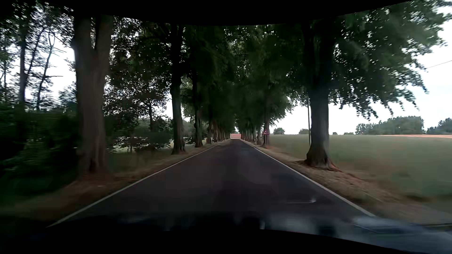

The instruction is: Follow the waypoints while adhering to traffic rules and regulations

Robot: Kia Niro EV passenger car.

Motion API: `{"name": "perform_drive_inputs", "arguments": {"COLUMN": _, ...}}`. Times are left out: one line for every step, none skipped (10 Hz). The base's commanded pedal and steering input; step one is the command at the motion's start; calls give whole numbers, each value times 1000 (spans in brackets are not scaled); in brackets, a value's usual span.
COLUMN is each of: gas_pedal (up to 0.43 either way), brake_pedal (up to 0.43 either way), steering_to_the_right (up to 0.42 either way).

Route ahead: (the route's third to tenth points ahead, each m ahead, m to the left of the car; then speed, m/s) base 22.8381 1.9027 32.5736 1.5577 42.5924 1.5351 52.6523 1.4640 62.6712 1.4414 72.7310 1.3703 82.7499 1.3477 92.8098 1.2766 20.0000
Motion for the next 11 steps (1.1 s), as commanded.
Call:
{"name": "perform_drive_inputs", "arguments": {"gas_pedal": 0, "brake_pedal": 177, "steering_to_the_right": 1}}
{"name": "perform_drive_inputs", "arguments": {"gas_pedal": 0, "brake_pedal": 177, "steering_to_the_right": 1}}
{"name": "perform_drive_inputs", "arguments": {"gas_pedal": 0, "brake_pedal": 177, "steering_to_the_right": 2}}
{"name": "perform_drive_inputs", "arguments": {"gas_pedal": 0, "brake_pedal": 177, "steering_to_the_right": 3}}
{"name": "perform_drive_inputs", "arguments": {"gas_pedal": 0, "brake_pedal": 177, "steering_to_the_right": 3}}
{"name": "perform_drive_inputs", "arguments": {"gas_pedal": 0, "brake_pedal": 177, "steering_to_the_right": 1}}
{"name": "perform_drive_inputs", "arguments": {"gas_pedal": 0, "brake_pedal": 177, "steering_to_the_right": 0}}
{"name": "perform_drive_inputs", "arguments": {"gas_pedal": 0, "brake_pedal": 177, "steering_to_the_right": 2}}
{"name": "perform_drive_inputs", "arguments": {"gas_pedal": 0, "brake_pedal": 177, "steering_to_the_right": 2}}
{"name": "perform_drive_inputs", "arguments": {"gas_pedal": 0, "brake_pedal": 177, "steering_to_the_right": 2}}
{"name": "perform_drive_inputs", "arguments": {"gas_pedal": 0, "brake_pedal": 183, "steering_to_the_right": 0}}
